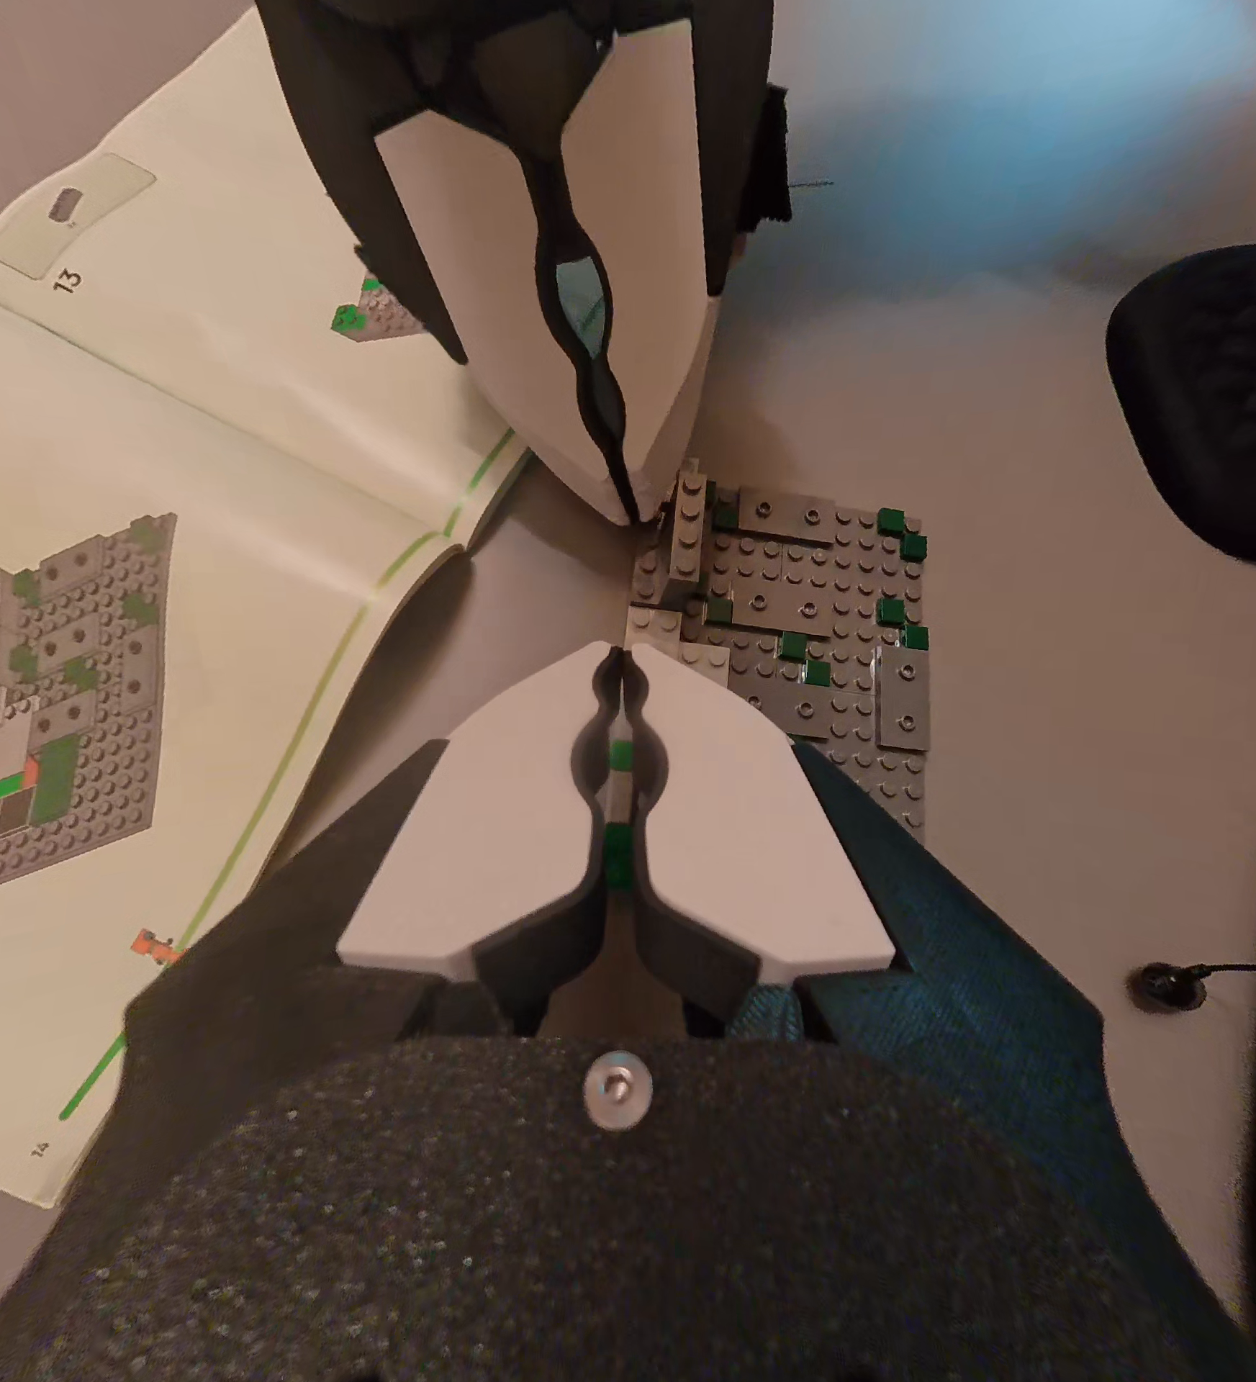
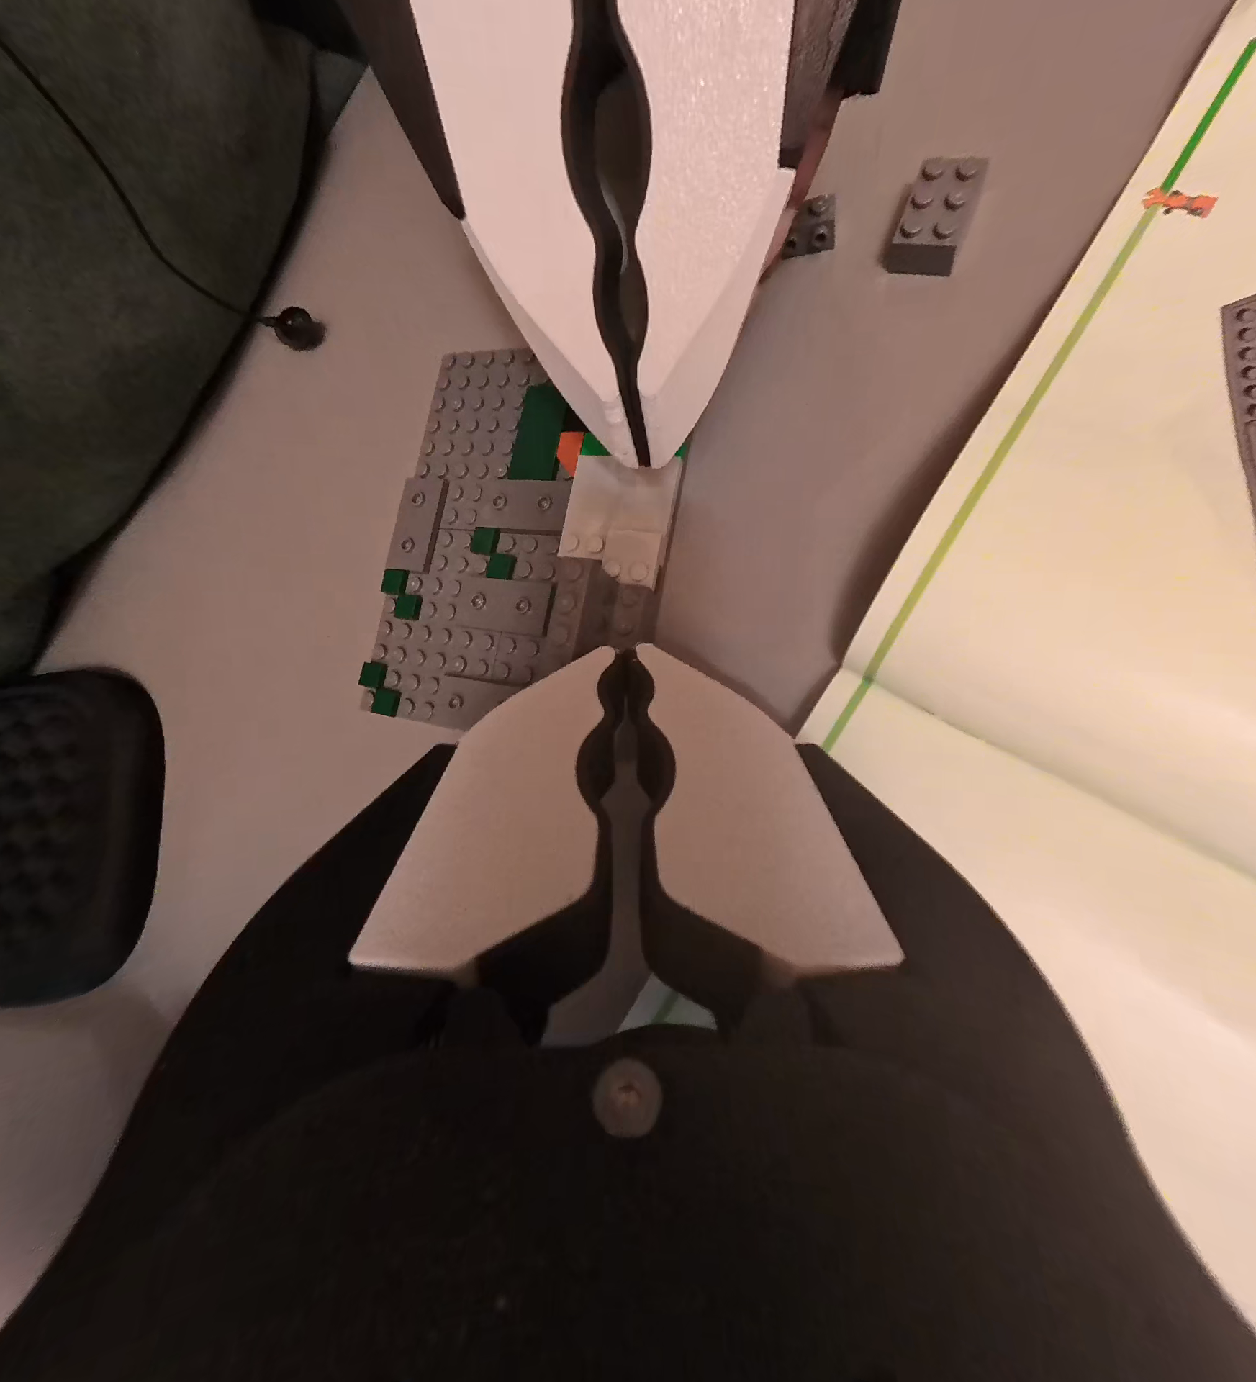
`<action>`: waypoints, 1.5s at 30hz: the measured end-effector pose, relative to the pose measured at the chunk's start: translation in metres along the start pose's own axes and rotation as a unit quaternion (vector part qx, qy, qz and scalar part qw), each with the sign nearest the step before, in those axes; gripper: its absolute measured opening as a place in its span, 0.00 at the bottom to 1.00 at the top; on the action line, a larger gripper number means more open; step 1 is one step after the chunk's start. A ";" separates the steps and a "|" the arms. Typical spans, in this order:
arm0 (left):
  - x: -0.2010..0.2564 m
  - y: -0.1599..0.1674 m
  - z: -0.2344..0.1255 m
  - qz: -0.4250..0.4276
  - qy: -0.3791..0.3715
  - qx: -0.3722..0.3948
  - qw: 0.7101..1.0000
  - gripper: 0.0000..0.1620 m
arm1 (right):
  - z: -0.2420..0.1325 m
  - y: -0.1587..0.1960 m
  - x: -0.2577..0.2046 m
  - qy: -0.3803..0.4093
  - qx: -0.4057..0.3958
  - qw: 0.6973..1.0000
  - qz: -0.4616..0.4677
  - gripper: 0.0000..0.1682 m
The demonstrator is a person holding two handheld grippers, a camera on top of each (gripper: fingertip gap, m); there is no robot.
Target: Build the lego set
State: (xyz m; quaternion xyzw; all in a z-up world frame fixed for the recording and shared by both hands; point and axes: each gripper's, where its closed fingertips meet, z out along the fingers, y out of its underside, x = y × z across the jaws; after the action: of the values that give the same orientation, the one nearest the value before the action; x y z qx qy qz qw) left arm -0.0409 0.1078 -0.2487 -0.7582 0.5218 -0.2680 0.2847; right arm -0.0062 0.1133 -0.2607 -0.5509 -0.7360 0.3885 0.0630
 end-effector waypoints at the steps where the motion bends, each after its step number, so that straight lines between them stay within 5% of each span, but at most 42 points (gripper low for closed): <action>1: 0.000 0.000 0.000 0.003 -0.001 0.001 1.000 0.00 | -0.002 -0.002 0.000 0.007 0.006 1.000 -0.001 0.00; 6: 0.004 -0.002 0.005 0.012 -0.004 0.011 1.000 0.12 | -0.013 -0.013 -0.009 0.082 0.035 0.996 0.001 0.00; 10: 0.009 -0.001 0.012 0.019 0.000 0.016 1.000 0.15 | -0.009 -0.014 -0.020 0.147 0.036 0.989 0.001 0.15; 15: 0.014 0.003 0.019 0.030 -0.003 0.003 1.000 0.16 | 0.000 -0.013 -0.016 0.214 0.023 0.976 -0.020 0.15; 21: 0.014 0.002 0.025 0.034 -0.014 0.005 0.999 0.15 | 0.006 -0.010 -0.010 0.208 -0.017 0.977 -0.028 0.05; 29: 0.015 -0.004 0.031 0.049 -0.013 0.028 0.998 0.05 | 0.008 -0.011 -0.010 0.183 0.025 0.983 0.013 0.05; 40: 0.017 -0.005 0.032 0.075 -0.018 0.051 0.996 0.06 | 0.008 -0.010 -0.014 0.141 0.079 0.982 0.099 0.05; 45: 0.017 -0.005 0.032 0.061 -0.008 0.057 0.996 0.06 | 0.008 -0.010 -0.013 0.185 0.088 0.973 0.103 0.05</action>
State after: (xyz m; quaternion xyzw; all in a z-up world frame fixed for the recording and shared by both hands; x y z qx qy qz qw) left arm -0.0102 0.0979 -0.2657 -0.7095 0.5491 -0.2733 0.3470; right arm -0.0130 0.0977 -0.2552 -0.6787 -0.6136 0.3473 0.2058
